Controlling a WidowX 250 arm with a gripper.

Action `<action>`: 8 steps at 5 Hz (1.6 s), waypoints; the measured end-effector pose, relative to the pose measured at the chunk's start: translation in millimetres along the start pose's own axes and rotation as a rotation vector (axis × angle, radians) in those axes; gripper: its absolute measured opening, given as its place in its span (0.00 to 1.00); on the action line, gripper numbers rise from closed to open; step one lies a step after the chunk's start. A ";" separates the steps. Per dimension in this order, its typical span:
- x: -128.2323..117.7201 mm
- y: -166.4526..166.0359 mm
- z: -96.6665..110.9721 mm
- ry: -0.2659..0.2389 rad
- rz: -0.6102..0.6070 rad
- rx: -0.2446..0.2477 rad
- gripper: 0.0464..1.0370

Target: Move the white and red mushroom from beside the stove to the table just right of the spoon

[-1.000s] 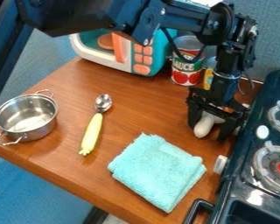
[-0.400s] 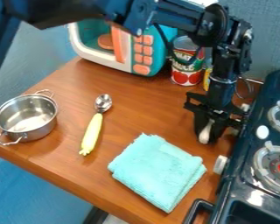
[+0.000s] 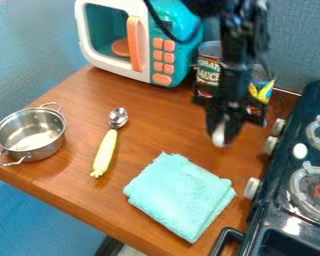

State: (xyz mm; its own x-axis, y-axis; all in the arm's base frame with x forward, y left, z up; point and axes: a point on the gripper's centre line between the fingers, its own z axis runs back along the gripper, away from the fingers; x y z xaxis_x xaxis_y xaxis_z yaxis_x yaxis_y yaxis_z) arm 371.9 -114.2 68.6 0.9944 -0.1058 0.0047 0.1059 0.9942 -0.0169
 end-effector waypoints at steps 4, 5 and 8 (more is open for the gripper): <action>-14.7 107.5 18.2 0.006 0.232 0.065 0.28; -10.8 124.1 13.9 0.025 0.238 0.063 0.28; -0.8 135.8 -22.2 0.088 0.222 0.051 0.28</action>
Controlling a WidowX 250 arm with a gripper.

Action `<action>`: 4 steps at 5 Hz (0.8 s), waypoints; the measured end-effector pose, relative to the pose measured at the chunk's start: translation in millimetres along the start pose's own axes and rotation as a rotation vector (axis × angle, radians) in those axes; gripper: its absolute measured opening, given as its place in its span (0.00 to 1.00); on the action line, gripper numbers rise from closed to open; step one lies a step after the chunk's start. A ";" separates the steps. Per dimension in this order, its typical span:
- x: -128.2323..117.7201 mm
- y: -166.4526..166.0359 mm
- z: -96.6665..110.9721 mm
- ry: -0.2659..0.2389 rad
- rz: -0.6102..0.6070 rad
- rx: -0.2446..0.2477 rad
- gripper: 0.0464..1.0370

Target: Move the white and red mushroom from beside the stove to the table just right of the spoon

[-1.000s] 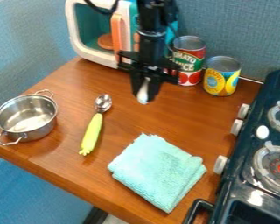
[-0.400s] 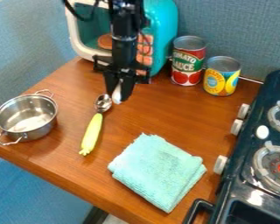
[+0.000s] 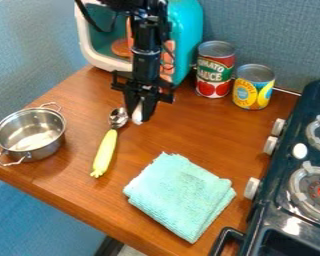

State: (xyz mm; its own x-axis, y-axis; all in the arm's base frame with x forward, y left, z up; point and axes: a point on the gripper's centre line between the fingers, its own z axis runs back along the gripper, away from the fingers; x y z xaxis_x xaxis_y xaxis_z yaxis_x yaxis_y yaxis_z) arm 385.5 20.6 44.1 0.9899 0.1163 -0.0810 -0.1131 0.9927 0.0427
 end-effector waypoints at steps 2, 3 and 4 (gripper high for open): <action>6.6 -4.3 -9.9 0.008 -0.005 -0.017 0.63; 5.4 -6.2 -13.4 0.007 0.002 -0.033 0.94; -7.5 -4.7 -14.0 0.008 0.025 -0.033 0.97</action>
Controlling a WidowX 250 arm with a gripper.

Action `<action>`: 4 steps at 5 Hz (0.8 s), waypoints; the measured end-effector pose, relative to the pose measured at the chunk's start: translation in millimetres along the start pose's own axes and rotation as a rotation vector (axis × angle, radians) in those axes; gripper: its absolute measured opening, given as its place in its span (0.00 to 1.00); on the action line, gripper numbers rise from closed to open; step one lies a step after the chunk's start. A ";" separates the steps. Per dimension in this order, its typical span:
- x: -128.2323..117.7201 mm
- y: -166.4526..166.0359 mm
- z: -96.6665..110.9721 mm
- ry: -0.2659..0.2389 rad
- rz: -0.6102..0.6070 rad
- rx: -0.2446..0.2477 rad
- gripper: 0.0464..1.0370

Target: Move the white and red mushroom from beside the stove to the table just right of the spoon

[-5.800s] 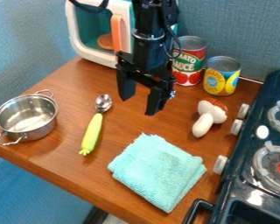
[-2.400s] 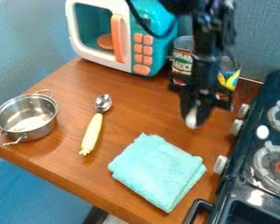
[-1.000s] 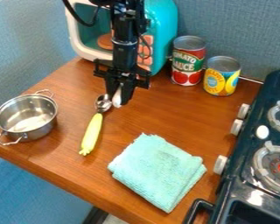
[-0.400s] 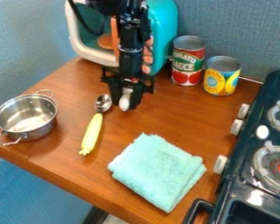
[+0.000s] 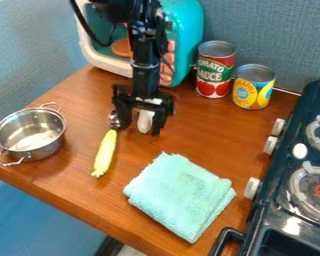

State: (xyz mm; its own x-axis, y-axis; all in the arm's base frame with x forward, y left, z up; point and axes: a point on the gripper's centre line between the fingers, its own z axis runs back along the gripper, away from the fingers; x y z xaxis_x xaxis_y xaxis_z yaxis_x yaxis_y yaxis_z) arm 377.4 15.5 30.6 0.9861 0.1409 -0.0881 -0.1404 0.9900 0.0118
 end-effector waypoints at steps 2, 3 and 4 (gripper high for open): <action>-44.5 13.5 54.6 -0.080 0.055 0.072 0.96; -88.6 2.1 64.6 -0.040 -0.014 0.073 0.96; -111.9 -19.0 62.5 -0.042 -0.102 0.017 0.96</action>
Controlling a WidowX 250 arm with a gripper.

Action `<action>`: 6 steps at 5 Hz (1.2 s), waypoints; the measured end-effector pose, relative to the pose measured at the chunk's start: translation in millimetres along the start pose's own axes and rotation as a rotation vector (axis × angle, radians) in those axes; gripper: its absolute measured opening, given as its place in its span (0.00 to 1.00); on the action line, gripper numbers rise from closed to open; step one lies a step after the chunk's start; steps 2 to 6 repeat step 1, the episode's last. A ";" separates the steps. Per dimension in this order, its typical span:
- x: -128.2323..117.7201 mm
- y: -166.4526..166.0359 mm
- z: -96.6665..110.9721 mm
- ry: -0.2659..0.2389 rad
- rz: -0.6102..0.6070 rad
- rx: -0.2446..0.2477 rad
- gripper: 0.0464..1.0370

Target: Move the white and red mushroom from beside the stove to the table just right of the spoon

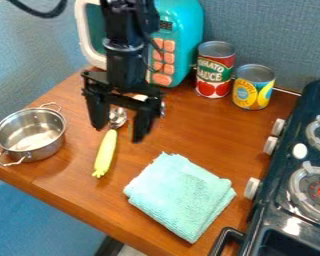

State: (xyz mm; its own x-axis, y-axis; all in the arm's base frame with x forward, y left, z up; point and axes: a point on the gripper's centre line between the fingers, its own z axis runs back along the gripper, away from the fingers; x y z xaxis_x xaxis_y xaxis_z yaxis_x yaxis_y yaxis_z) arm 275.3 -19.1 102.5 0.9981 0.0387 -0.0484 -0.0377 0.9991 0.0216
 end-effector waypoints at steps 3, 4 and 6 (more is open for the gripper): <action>-5.1 -31.6 -2.7 -0.015 -0.117 -0.001 0.96; -5.1 -31.6 -2.7 -0.015 -0.117 -0.001 0.96; -5.1 -31.6 -2.7 -0.015 -0.117 -0.001 0.96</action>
